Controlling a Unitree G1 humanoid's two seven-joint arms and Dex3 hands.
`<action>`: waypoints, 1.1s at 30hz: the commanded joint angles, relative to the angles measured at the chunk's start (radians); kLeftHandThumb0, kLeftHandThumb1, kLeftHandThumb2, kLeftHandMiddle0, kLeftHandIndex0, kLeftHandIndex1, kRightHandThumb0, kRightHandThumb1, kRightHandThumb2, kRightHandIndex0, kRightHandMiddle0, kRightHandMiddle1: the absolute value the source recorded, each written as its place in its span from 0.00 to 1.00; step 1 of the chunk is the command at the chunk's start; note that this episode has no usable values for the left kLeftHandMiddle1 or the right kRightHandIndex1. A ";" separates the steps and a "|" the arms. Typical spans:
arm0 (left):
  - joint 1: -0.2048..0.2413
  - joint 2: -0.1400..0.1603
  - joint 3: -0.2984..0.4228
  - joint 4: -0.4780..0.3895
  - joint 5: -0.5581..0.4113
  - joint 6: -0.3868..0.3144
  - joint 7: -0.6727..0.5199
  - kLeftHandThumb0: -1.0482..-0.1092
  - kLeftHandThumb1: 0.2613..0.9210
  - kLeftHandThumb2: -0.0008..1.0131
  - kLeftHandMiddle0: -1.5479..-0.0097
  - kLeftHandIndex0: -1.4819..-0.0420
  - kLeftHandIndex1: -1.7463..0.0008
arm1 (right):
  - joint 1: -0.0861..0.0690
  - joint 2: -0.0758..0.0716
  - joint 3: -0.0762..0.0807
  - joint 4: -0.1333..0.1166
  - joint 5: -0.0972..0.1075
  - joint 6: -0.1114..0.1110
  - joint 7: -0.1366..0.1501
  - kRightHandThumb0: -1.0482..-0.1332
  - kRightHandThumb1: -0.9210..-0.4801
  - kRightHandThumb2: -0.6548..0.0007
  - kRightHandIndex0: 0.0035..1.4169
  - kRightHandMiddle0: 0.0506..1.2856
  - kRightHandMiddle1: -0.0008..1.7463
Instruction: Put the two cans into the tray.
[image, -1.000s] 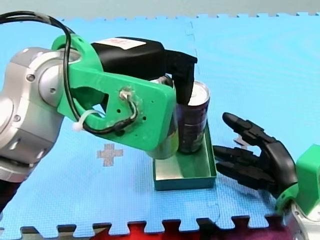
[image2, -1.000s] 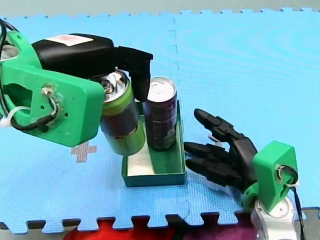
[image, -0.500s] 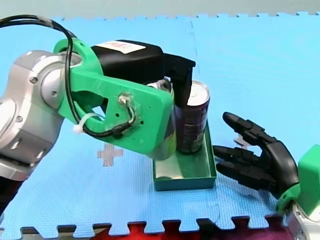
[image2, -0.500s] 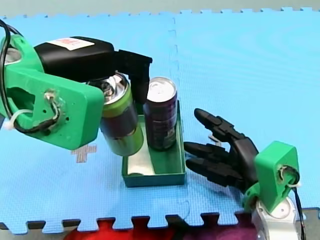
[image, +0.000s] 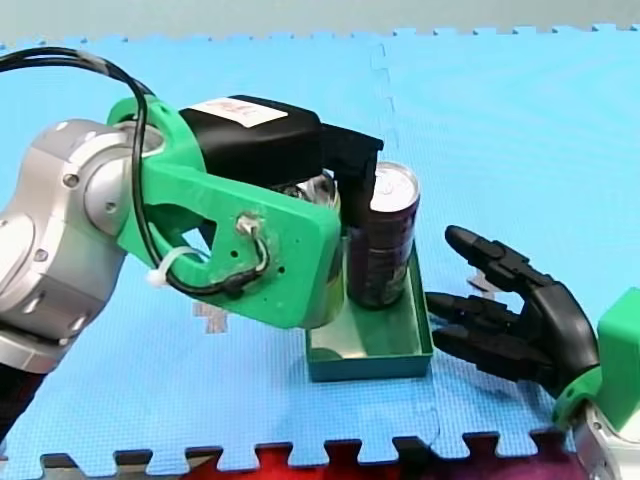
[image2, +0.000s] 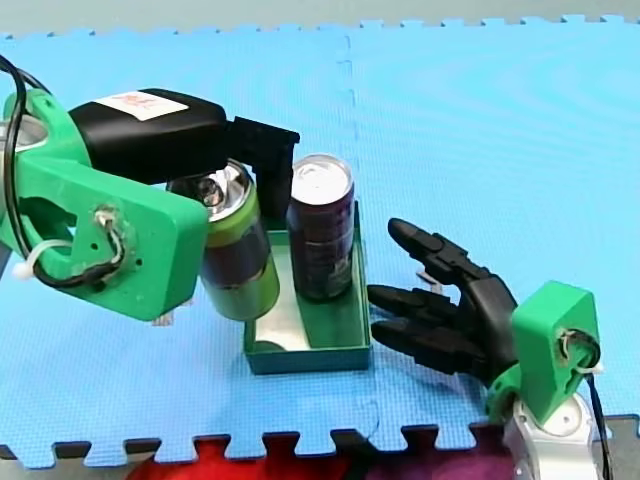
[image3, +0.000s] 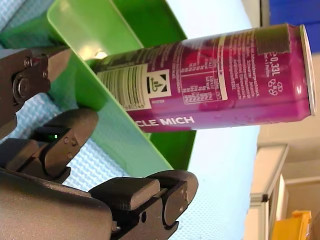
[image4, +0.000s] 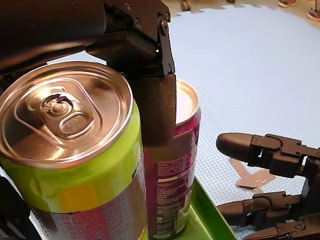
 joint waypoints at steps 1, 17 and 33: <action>0.004 -0.002 0.005 0.009 0.000 -0.009 0.013 0.70 0.90 0.01 0.40 0.65 0.00 | 0.001 -0.001 -0.002 0.002 0.003 -0.010 0.004 0.53 0.45 1.00 0.60 0.36 0.00; -0.032 -0.049 -0.014 0.033 -0.011 -0.025 0.008 0.68 0.91 0.01 0.41 0.65 0.00 | 0.011 0.003 -0.001 0.011 0.012 -0.036 0.036 0.56 0.48 1.00 0.60 0.38 0.00; -0.042 -0.097 -0.027 0.066 -0.009 -0.022 0.027 0.70 0.92 0.01 0.41 0.66 0.00 | 0.060 -0.015 0.059 -0.102 -0.084 0.051 -0.102 0.49 0.41 0.99 0.54 0.30 0.00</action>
